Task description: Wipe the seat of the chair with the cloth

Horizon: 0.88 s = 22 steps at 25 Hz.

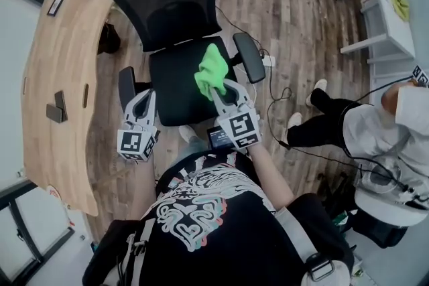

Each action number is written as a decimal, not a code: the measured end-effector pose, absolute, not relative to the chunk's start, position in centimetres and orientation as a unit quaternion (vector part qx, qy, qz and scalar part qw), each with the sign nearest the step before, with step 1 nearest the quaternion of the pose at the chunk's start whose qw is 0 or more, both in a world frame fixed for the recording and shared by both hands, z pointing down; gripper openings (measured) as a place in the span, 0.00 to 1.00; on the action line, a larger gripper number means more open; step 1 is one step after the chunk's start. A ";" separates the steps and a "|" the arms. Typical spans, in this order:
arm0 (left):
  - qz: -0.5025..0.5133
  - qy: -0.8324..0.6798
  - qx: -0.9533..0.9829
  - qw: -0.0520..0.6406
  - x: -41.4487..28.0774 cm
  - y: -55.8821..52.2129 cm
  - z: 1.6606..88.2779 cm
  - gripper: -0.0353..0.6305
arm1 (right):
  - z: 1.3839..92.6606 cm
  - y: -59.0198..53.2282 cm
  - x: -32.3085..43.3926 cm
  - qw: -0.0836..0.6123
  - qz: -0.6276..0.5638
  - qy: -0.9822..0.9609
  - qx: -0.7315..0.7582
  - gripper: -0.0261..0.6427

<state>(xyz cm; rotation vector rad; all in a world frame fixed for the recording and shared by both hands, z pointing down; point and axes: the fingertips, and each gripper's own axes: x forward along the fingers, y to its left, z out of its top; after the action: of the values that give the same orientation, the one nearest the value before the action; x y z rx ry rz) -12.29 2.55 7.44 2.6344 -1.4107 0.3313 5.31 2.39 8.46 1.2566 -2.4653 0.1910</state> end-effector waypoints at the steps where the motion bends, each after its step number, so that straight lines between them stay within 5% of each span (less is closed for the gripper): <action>1: 0.108 -0.469 0.874 0.066 -12.3 2.6 7.1 0.05 | 8.2 2.5 5.1 0.182 0.066 -0.875 0.444 0.12; 22: 0.092 -0.487 0.867 0.047 -13.6 -0.4 5.2 0.05 | 7.1 0.2 3.0 0.172 0.052 -0.881 0.437 0.12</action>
<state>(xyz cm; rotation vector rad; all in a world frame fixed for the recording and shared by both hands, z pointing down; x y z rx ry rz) -13.62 -0.41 5.20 2.6464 -1.4865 0.2816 2.99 0.22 7.05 1.2403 -2.5017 0.1477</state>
